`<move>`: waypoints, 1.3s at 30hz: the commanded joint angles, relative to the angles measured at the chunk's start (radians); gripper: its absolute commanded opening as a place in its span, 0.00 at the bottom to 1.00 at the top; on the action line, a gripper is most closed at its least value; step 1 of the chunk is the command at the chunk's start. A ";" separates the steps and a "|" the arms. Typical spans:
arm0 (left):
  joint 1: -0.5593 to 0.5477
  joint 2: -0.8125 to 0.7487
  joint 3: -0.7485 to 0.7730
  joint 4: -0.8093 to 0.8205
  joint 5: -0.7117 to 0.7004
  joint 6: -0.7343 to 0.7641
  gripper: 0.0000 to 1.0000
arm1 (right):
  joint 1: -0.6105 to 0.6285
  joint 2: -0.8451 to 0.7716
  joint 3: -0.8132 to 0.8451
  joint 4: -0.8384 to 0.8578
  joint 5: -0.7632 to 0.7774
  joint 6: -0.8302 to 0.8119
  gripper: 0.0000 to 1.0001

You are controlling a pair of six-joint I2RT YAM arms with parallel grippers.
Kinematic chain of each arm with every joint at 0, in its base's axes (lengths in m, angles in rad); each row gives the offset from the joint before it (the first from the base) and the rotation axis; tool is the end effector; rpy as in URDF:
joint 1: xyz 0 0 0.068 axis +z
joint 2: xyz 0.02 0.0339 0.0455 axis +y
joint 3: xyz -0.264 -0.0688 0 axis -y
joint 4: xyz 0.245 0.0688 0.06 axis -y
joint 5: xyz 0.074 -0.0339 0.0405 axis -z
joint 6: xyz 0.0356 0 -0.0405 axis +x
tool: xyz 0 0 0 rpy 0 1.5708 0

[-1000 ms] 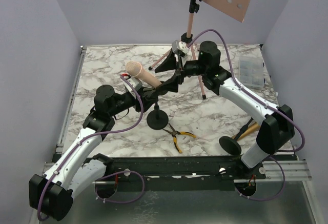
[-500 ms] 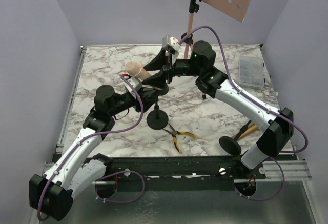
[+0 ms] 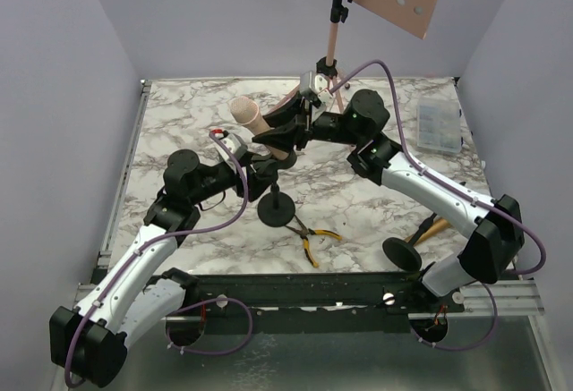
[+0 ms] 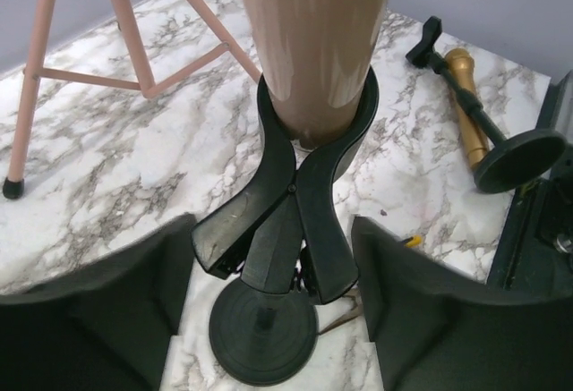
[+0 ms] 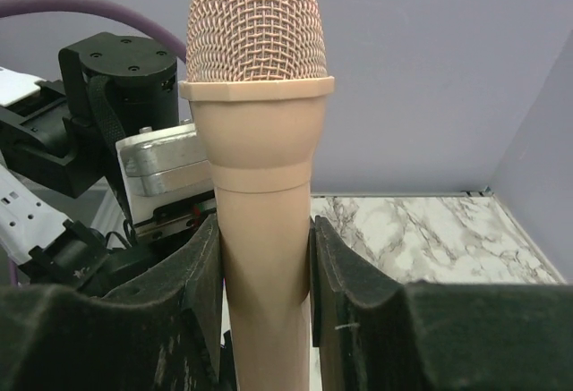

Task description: Set up the instrument practice props

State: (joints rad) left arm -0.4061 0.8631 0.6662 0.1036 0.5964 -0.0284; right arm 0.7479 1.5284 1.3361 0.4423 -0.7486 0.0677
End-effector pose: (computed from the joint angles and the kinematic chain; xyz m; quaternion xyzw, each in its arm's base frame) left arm 0.1789 -0.0987 0.3154 0.3270 0.6570 -0.3508 0.5817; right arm 0.2458 0.2611 0.4141 -0.4627 0.4419 0.4974 0.5858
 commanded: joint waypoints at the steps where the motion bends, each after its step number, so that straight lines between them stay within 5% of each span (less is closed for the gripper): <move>1: 0.000 -0.026 -0.013 0.010 0.030 -0.042 0.93 | 0.001 -0.021 -0.035 0.053 0.009 -0.002 0.00; 2: 0.000 -0.030 -0.015 0.011 0.033 -0.041 0.99 | 0.002 -0.018 -0.034 0.054 0.005 -0.002 0.00; 8: 0.001 -0.012 -0.014 0.027 0.066 -0.043 0.99 | 0.002 -0.014 -0.027 0.059 -0.010 0.002 0.00; 13: 0.002 0.024 -0.003 0.062 0.066 -0.067 0.86 | 0.002 -0.010 -0.027 0.056 -0.020 0.005 0.00; 15: 0.005 0.033 0.008 0.063 0.069 -0.075 0.70 | 0.002 -0.014 -0.035 0.062 -0.019 0.005 0.00; 18: 0.012 0.029 0.005 0.064 0.052 -0.076 0.17 | 0.002 -0.031 -0.058 0.073 -0.010 0.001 0.00; 21: 0.012 0.011 -0.004 0.065 0.036 -0.067 0.01 | 0.001 -0.050 -0.096 0.099 -0.006 -0.013 0.00; 36: 0.013 -0.004 -0.014 0.077 0.071 -0.084 0.01 | 0.002 -0.091 -0.294 0.346 0.025 0.018 0.00; 37: 0.013 -0.005 -0.014 0.076 0.066 -0.090 0.08 | 0.002 -0.094 -0.301 0.349 0.027 0.020 0.00; 39: 0.013 -0.006 -0.019 0.076 0.057 -0.095 0.39 | 0.002 -0.098 -0.310 0.357 0.035 0.023 0.00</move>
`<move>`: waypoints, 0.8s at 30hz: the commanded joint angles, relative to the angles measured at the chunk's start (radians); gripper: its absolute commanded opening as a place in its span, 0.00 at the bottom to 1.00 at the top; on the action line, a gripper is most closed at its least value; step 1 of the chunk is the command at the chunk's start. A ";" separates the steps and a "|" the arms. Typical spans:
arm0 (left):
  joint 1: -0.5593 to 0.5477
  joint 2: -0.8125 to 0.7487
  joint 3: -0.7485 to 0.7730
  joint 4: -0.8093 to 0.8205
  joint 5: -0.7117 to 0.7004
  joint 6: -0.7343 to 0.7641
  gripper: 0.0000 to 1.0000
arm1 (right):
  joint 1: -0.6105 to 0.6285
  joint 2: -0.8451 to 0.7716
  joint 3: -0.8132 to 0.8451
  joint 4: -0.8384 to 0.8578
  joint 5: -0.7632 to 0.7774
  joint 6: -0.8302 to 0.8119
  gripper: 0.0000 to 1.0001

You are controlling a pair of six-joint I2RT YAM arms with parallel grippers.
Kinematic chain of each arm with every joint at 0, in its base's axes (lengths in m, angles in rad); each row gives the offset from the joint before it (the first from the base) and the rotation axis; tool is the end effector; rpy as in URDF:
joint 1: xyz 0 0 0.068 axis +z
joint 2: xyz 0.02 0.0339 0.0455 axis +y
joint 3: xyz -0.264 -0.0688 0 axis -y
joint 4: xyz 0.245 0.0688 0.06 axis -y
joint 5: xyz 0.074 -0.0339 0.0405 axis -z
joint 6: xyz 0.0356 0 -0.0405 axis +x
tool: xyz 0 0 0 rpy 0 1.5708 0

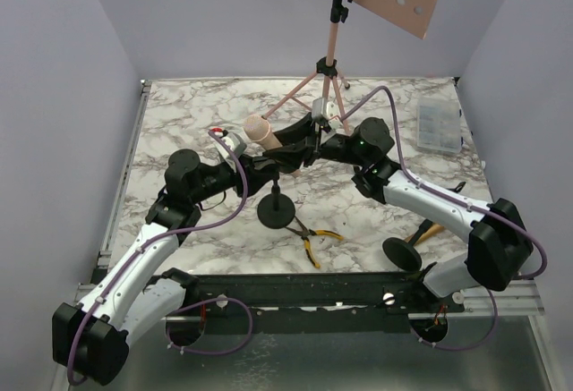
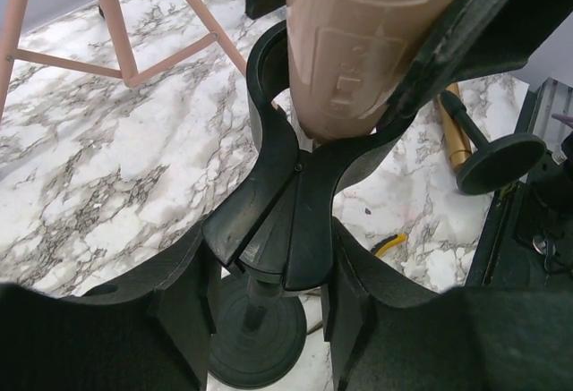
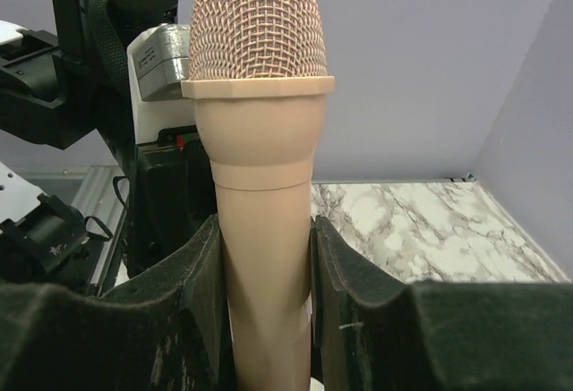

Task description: Set up the instrument practice props

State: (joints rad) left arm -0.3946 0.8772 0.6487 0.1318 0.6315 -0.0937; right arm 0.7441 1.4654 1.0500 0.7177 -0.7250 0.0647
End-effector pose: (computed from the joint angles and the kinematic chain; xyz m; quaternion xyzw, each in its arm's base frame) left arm 0.1818 -0.0985 0.3095 0.3118 0.6646 -0.3776 0.5643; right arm 0.2317 0.2454 0.3620 -0.4539 0.4272 0.4895 0.6097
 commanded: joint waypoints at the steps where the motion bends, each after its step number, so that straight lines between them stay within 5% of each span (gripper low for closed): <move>1: 0.002 -0.018 -0.003 0.048 0.019 -0.034 0.54 | 0.006 -0.034 -0.029 0.088 0.014 0.026 0.00; 3: 0.002 -0.018 0.002 0.048 0.023 -0.043 0.74 | 0.006 -0.035 -0.037 0.101 0.023 0.035 0.06; 4: 0.001 -0.019 0.002 0.048 0.023 -0.046 0.81 | 0.006 -0.034 -0.037 0.099 0.028 0.041 0.17; 6: 0.002 -0.018 -0.004 0.048 0.016 -0.046 0.82 | 0.006 -0.038 -0.033 0.075 0.044 0.054 0.48; 9: 0.002 -0.017 0.002 0.048 0.018 -0.049 0.80 | 0.006 -0.046 -0.028 0.023 0.062 0.058 0.74; 19: 0.002 -0.014 0.000 0.057 0.033 -0.078 0.65 | 0.006 -0.189 -0.010 -0.350 0.348 0.114 0.93; 24: 0.002 -0.012 0.001 0.065 0.037 -0.093 0.60 | 0.006 -0.234 -0.029 -0.503 0.493 0.406 0.93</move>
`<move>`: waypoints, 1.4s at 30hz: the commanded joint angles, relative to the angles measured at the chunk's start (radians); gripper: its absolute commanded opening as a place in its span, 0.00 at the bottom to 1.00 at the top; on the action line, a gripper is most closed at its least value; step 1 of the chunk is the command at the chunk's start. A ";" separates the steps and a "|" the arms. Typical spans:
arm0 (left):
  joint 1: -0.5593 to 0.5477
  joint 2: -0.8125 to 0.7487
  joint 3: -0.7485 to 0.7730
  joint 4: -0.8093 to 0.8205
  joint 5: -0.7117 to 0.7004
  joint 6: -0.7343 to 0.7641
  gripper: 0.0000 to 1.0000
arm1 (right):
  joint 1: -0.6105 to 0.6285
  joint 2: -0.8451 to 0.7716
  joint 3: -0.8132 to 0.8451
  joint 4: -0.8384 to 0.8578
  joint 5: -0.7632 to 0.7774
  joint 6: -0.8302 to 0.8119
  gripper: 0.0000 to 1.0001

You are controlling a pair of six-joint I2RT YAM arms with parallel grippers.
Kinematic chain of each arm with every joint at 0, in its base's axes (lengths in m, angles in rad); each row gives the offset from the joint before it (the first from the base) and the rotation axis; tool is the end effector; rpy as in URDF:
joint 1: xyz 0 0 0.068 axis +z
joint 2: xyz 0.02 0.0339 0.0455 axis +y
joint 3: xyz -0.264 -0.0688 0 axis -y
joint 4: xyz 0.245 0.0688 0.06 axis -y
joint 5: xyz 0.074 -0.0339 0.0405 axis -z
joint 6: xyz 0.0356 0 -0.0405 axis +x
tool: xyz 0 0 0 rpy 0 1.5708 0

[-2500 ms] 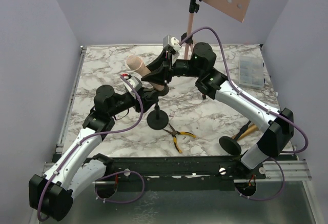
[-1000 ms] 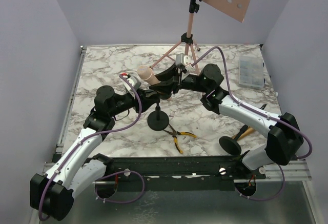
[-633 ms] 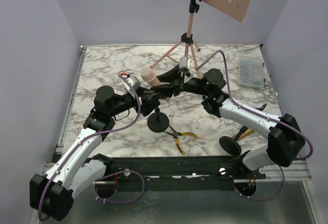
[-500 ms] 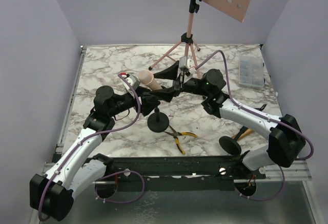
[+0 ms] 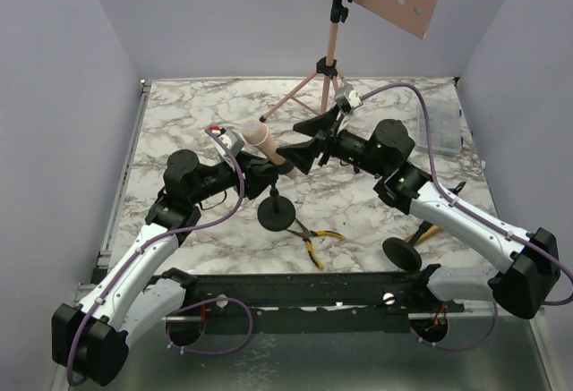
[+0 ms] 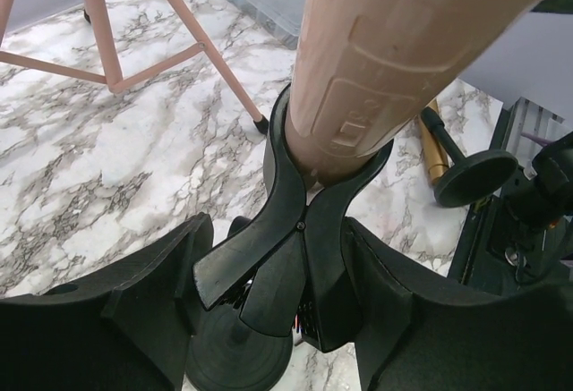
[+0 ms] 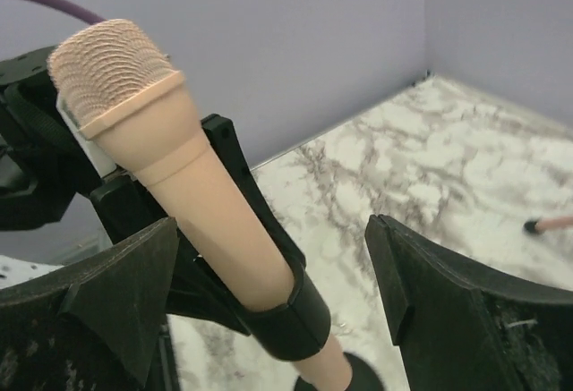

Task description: Set up the instrument practice props

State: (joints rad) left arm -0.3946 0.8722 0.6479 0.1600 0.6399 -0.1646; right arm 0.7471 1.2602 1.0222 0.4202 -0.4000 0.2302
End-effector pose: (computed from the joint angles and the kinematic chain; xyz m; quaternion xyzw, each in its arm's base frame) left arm 0.1809 -0.0983 0.3131 0.2932 0.6632 -0.3997 0.5608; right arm 0.2082 0.2117 0.3848 -0.3079 0.5672 0.4658 0.6054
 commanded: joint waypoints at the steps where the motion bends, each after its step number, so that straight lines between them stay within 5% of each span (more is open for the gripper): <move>1: 0.001 -0.008 -0.002 0.040 0.028 -0.024 0.60 | 0.003 -0.034 -0.003 -0.234 0.180 0.305 0.93; 6: 0.001 -0.001 0.005 0.045 0.046 -0.032 0.58 | 0.003 -0.058 -0.042 -0.234 0.150 0.604 0.86; 14: 0.000 0.003 -0.002 0.052 0.050 -0.037 0.55 | 0.003 -0.035 -0.063 -0.180 0.144 0.745 0.65; 42: 0.000 0.014 -0.002 0.055 0.068 -0.040 0.47 | 0.003 0.001 -0.113 -0.229 0.169 0.775 0.65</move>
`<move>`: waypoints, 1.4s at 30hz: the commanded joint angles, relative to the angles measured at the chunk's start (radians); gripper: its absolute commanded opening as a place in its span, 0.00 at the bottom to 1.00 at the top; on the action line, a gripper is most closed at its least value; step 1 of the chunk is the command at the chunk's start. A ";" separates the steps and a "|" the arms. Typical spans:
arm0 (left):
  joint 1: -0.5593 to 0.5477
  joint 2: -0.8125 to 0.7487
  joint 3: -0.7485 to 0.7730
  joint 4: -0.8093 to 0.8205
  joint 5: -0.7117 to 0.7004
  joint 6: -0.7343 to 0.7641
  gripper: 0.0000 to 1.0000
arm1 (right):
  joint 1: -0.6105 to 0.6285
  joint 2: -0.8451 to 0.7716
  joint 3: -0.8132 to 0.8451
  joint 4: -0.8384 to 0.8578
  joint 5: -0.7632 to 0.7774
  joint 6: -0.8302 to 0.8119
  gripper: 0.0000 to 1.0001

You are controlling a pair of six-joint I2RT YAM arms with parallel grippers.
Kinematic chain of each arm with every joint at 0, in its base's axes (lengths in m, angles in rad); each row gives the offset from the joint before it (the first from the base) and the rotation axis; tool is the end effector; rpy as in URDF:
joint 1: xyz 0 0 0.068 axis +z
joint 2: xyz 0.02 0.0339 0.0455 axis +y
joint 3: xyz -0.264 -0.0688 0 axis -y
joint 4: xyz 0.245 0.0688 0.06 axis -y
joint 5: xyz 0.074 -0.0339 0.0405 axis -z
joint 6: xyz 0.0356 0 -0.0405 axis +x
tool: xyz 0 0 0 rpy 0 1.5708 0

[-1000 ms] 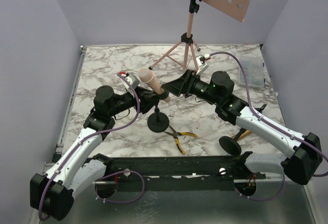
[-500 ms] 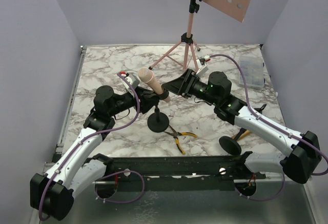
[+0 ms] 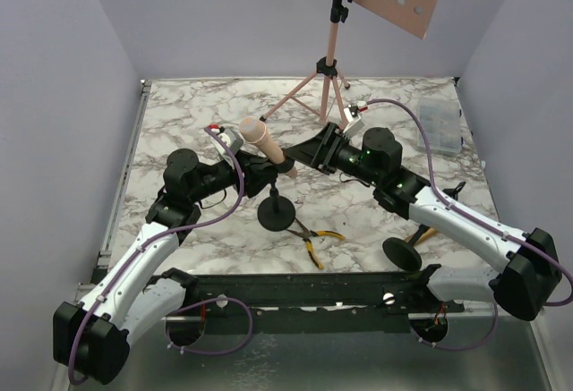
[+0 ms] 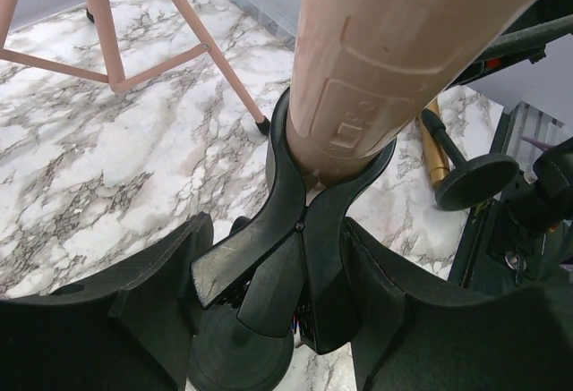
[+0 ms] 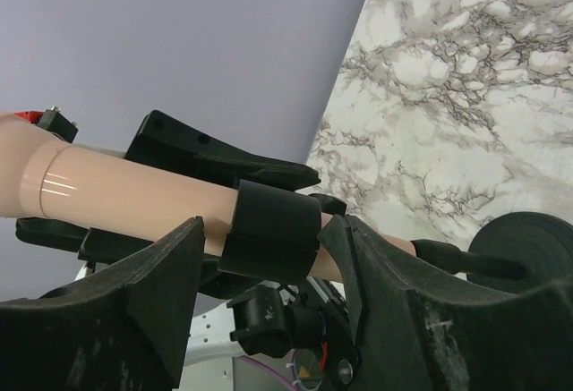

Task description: Set up the instrument practice props

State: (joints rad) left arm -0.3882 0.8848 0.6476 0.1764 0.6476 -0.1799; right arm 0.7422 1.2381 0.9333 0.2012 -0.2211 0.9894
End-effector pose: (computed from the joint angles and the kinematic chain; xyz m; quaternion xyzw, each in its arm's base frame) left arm 0.1837 -0.0983 0.3123 0.2886 0.6640 -0.4045 0.5587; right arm 0.2111 0.2042 0.3355 0.0177 0.7417 0.5599 0.3688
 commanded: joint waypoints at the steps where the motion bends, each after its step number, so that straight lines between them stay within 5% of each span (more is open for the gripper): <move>1: -0.007 0.002 -0.002 0.039 0.062 -0.024 0.47 | 0.007 0.026 -0.028 -0.010 -0.015 0.025 0.65; 19: -0.006 -0.003 -0.002 0.040 0.067 -0.027 0.45 | 0.008 0.014 -0.066 0.046 -0.016 0.075 0.66; 33: -0.006 0.000 -0.002 0.041 0.070 -0.026 0.44 | 0.008 0.019 -0.106 0.121 -0.018 0.115 0.36; 42: -0.014 -0.010 -0.018 0.041 0.076 -0.025 0.42 | 0.007 0.019 -0.142 0.132 0.008 0.128 0.30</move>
State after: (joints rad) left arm -0.3851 0.8856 0.6464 0.1783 0.6510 -0.1825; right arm 0.7395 1.2400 0.8291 0.3737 -0.2249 1.1194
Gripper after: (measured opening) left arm 0.581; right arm 0.444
